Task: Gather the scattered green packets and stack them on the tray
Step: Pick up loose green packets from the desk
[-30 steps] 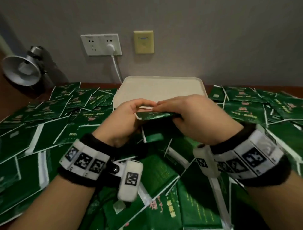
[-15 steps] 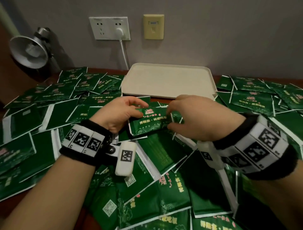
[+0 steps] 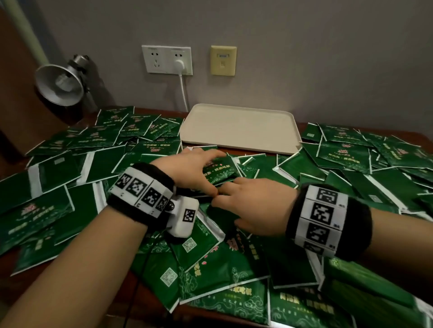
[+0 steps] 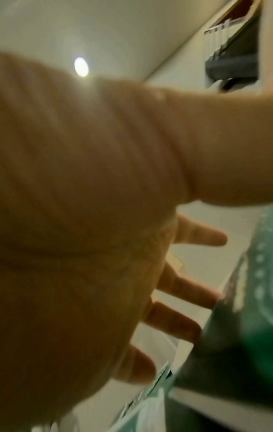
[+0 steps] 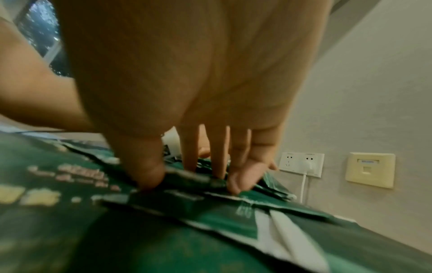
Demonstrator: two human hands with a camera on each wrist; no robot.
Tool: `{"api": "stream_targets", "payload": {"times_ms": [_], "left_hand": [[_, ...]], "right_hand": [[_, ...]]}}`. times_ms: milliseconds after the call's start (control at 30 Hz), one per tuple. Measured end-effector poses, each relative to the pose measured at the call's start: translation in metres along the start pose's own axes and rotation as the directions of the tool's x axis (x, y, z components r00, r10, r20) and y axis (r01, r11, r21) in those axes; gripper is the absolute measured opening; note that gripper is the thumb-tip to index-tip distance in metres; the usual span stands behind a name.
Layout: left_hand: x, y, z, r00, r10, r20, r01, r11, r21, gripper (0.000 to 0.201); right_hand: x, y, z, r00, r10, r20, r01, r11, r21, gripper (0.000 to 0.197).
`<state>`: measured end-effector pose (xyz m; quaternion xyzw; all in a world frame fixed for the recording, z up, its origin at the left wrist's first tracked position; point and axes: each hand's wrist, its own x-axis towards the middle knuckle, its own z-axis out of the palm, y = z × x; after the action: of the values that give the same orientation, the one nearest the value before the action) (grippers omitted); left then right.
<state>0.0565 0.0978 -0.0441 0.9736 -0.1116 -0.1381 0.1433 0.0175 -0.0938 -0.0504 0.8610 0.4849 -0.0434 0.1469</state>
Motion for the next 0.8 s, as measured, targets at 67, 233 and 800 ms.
{"api": "stream_targets", "payload": {"times_ms": [67,233,800], "left_hand": [[-0.001,0.004,-0.002,0.999,0.025,0.024,-0.026,0.998,0.057,0.088],[-0.009,0.004,-0.008,0.999,-0.030,0.028,0.025,0.985,0.169,0.083],[-0.001,0.015,0.007,0.985,0.157,-0.070,-0.145,0.977,0.154,0.046]], "right_hand": [[0.001,0.000,-0.003,1.000,-0.025,0.002,0.025,1.000,0.009,0.048],[-0.007,0.003,-0.005,1.000,-0.021,0.011,0.021,0.999,-0.035,0.050],[-0.064,-0.003,-0.052,0.985,0.168,0.023,-0.169,0.984,0.054,0.017]]}}
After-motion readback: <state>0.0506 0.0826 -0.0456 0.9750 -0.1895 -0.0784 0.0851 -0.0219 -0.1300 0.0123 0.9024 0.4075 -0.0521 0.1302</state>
